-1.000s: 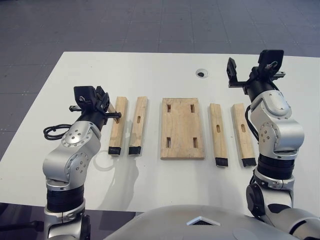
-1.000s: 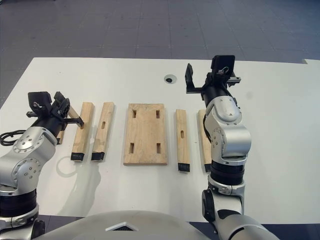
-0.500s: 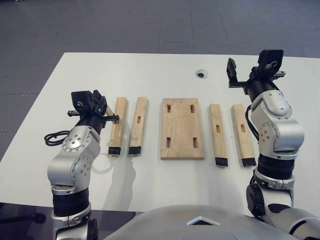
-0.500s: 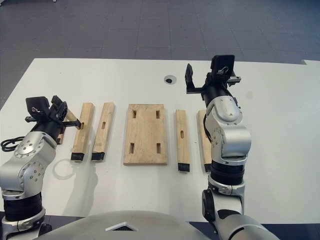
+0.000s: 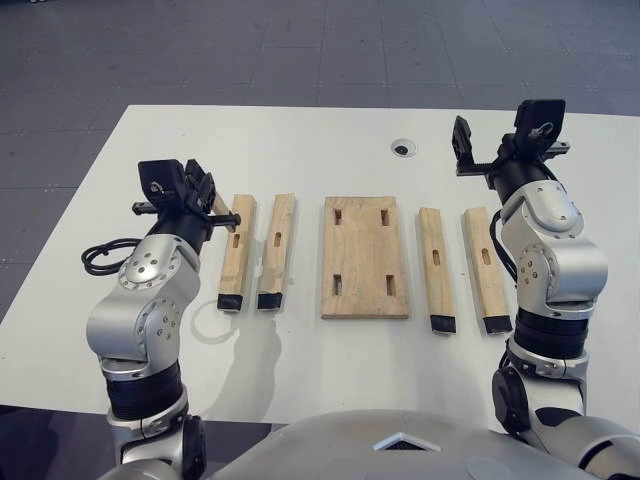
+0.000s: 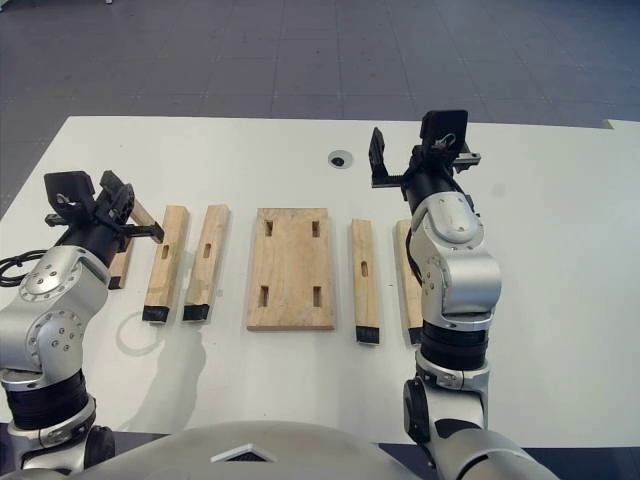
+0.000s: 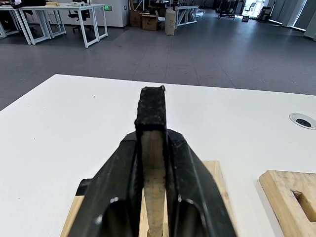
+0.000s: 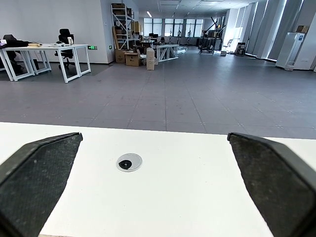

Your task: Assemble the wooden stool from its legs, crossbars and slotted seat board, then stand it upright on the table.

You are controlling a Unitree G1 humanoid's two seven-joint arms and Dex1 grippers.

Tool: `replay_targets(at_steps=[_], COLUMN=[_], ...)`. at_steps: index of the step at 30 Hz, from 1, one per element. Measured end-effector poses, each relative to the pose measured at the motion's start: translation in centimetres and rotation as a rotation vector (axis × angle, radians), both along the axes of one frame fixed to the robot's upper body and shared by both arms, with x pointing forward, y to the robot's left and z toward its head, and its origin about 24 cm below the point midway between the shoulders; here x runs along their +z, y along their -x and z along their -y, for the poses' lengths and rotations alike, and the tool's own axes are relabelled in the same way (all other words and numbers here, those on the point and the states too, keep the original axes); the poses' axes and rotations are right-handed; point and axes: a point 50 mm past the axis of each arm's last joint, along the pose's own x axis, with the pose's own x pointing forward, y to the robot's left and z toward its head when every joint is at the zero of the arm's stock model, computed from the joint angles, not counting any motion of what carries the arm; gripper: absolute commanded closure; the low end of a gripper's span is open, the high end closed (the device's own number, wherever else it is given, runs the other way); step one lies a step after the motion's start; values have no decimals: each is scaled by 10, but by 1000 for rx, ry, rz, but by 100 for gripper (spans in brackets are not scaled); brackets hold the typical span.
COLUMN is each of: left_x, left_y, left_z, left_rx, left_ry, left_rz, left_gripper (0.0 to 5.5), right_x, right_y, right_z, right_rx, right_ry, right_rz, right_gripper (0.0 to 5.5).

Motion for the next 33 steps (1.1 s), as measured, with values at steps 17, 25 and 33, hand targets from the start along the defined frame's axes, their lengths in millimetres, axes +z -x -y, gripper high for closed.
replay_targets(at_steps=[17,25,33], left_x=[-21,-20,-33], left_y=[8,4,13], left_z=[-4,1,-1], left_rx=[31,22,20], left_ry=[5,29,7], left_rz=[-44,-51,-56], left_gripper=[505,505,505], right_x=[1,1,1], right_y=[-1,-1,-1], right_z=[0,-1,0], right_rx=[7,7,6], right_ry=[1,2,1], right_rz=[2,3,3], right_gripper=[0,0,0])
